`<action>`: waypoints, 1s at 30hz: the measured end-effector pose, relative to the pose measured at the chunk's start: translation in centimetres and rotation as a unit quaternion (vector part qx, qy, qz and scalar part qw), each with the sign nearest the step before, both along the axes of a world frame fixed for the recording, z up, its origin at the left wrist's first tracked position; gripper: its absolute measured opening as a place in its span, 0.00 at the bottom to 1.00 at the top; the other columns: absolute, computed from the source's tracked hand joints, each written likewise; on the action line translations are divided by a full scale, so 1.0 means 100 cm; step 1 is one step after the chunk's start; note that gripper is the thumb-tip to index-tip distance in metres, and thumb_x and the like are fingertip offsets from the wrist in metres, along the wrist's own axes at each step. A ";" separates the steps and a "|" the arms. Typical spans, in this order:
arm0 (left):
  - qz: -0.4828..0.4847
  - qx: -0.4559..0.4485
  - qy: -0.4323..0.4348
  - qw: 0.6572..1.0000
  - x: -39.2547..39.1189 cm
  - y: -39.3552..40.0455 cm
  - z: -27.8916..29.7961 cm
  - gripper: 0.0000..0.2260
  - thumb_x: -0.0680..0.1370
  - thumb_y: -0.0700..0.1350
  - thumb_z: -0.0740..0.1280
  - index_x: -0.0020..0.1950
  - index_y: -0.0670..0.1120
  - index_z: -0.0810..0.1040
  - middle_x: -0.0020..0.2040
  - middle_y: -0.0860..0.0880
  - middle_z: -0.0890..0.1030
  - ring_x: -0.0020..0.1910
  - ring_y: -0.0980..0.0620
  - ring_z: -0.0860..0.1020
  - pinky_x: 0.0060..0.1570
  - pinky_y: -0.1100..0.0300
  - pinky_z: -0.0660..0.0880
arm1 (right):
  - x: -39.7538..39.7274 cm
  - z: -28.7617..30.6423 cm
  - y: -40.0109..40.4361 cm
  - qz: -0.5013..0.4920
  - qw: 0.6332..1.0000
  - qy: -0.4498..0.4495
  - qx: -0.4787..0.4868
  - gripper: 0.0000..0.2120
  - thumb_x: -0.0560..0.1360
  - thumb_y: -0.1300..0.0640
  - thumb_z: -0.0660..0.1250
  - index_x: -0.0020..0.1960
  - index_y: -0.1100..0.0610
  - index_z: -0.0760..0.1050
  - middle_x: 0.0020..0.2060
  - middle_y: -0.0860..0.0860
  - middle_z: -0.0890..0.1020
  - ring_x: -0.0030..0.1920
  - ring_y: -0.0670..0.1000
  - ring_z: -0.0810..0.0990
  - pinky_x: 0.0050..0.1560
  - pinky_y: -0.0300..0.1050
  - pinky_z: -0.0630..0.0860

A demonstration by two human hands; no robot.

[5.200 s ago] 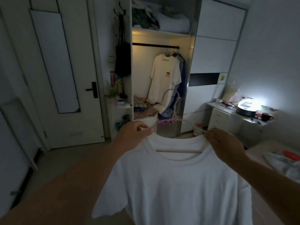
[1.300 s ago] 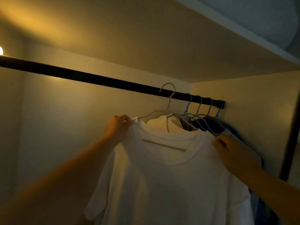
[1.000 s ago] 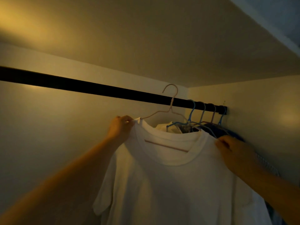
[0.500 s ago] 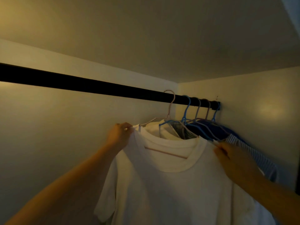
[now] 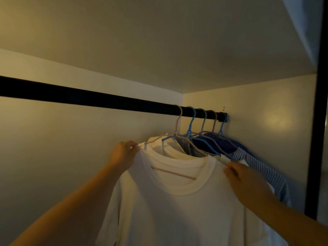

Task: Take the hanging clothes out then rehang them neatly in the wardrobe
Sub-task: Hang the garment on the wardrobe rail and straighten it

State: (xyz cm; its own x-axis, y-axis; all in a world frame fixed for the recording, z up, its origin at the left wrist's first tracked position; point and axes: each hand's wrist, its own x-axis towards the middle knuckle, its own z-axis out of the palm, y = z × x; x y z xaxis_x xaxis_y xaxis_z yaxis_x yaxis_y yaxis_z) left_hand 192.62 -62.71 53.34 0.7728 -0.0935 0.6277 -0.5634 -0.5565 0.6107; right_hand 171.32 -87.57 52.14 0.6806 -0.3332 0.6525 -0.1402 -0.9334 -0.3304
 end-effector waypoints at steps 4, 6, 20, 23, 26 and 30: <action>0.002 0.009 0.002 1.000 -0.002 0.000 -0.002 0.11 0.78 0.44 0.63 0.54 0.41 0.81 0.55 0.37 0.81 0.56 0.39 0.78 0.43 0.59 0.67 | 0.001 -0.003 -0.001 0.006 1.000 -0.002 0.004 0.11 0.79 0.53 0.55 0.40 0.52 0.69 0.31 0.43 0.71 0.32 0.38 0.68 0.31 0.29 0.61; 0.009 0.012 -0.002 1.000 -0.006 0.001 -0.003 0.11 0.78 0.44 0.63 0.56 0.41 0.81 0.56 0.37 0.81 0.56 0.39 0.78 0.45 0.57 0.69 | 0.000 -0.004 0.000 0.011 1.000 -0.002 0.013 0.12 0.79 0.53 0.56 0.37 0.51 0.68 0.31 0.45 0.72 0.33 0.40 0.71 0.31 0.31 0.62; 0.016 0.032 0.007 0.999 -0.019 0.007 -0.010 0.16 0.79 0.48 0.61 0.65 0.44 0.74 0.66 0.40 0.75 0.64 0.42 0.73 0.60 0.57 0.69 | -0.016 -0.017 0.010 -0.003 1.000 0.022 -0.012 0.19 0.78 0.55 0.58 0.67 0.61 0.66 0.61 0.59 0.73 0.59 0.57 0.72 0.60 0.52 0.69; 0.025 0.041 0.008 0.999 -0.024 0.009 -0.019 0.21 0.78 0.50 0.63 0.68 0.42 0.71 0.67 0.39 0.72 0.66 0.42 0.70 0.63 0.56 0.66 | -0.023 -0.025 0.010 0.001 0.999 0.026 0.022 0.21 0.77 0.55 0.60 0.68 0.59 0.64 0.63 0.58 0.71 0.63 0.59 0.70 0.65 0.62 0.66; 0.021 0.042 0.027 0.999 -0.034 0.012 -0.033 0.22 0.77 0.52 0.63 0.68 0.42 0.70 0.67 0.39 0.71 0.67 0.41 0.69 0.64 0.54 0.66 | -0.033 -0.034 0.013 0.023 0.997 -0.002 0.067 0.23 0.77 0.55 0.61 0.70 0.59 0.62 0.65 0.58 0.70 0.65 0.59 0.70 0.68 0.60 0.64; 0.019 0.055 0.089 0.994 -0.057 0.018 -0.062 0.20 0.79 0.50 0.62 0.68 0.43 0.72 0.71 0.41 0.69 0.70 0.44 0.67 0.68 0.55 0.63 | -0.051 -0.049 0.018 0.049 0.993 -0.027 0.103 0.26 0.77 0.57 0.61 0.72 0.59 0.57 0.69 0.58 0.67 0.66 0.59 0.70 0.62 0.50 0.69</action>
